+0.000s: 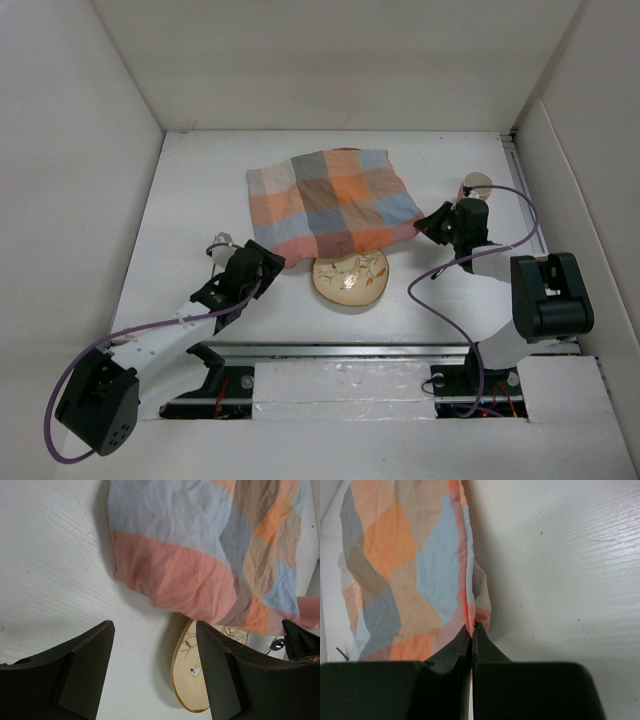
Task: Set the dinner table for one person
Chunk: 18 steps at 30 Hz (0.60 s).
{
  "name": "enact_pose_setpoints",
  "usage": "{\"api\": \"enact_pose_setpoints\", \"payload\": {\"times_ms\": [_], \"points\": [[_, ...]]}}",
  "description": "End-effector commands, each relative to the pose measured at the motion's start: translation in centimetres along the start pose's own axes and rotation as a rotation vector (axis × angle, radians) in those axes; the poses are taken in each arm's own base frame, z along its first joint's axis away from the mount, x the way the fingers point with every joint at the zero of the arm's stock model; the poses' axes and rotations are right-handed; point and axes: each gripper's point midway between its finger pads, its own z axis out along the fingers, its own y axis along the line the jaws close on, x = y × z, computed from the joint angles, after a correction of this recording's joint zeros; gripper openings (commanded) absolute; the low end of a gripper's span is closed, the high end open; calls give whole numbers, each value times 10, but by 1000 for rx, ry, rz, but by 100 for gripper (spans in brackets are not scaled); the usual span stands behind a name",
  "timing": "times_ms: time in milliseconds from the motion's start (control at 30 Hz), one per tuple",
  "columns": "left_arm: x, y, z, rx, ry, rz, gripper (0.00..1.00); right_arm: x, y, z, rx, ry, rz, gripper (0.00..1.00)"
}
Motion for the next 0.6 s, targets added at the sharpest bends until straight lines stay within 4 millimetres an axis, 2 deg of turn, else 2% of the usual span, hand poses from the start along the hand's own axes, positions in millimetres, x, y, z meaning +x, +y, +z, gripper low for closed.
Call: {"api": "enact_pose_setpoints", "payload": {"times_ms": [0, 67, 100, 167, 267, 367, 433, 467, 567], "points": [[8, -29, 7, 102, 46, -180, 63, -26, 26, -3, -67, -77, -57, 0], [13, -25, 17, 62, 53, -199, 62, -26, 26, -4, -65, -80, -63, 0], [10, -32, 19, 69, 47, -206, 62, -26, 26, -4, -64, -81, -63, 0], [10, -26, 28, 28, 31, -220, 60, -26, 26, -4, -68, -79, -64, 0], [10, -18, 36, -8, 16, -242, 51, -25, 26, -4, -70, -77, -65, 0], [14, -7, 44, -41, 9, -239, 48, -25, 27, -5, -74, -76, -66, 0], [18, 3, 52, -80, 16, -227, 49, -25, 28, -5, -79, -75, -68, 0], [18, 8, 58, -107, 14, -223, 53, -26, 29, -5, -80, -76, -69, 0], [20, 9, 64, -120, 17, -212, 60, -24, 28, -5, -78, -72, -69, 0]]}}
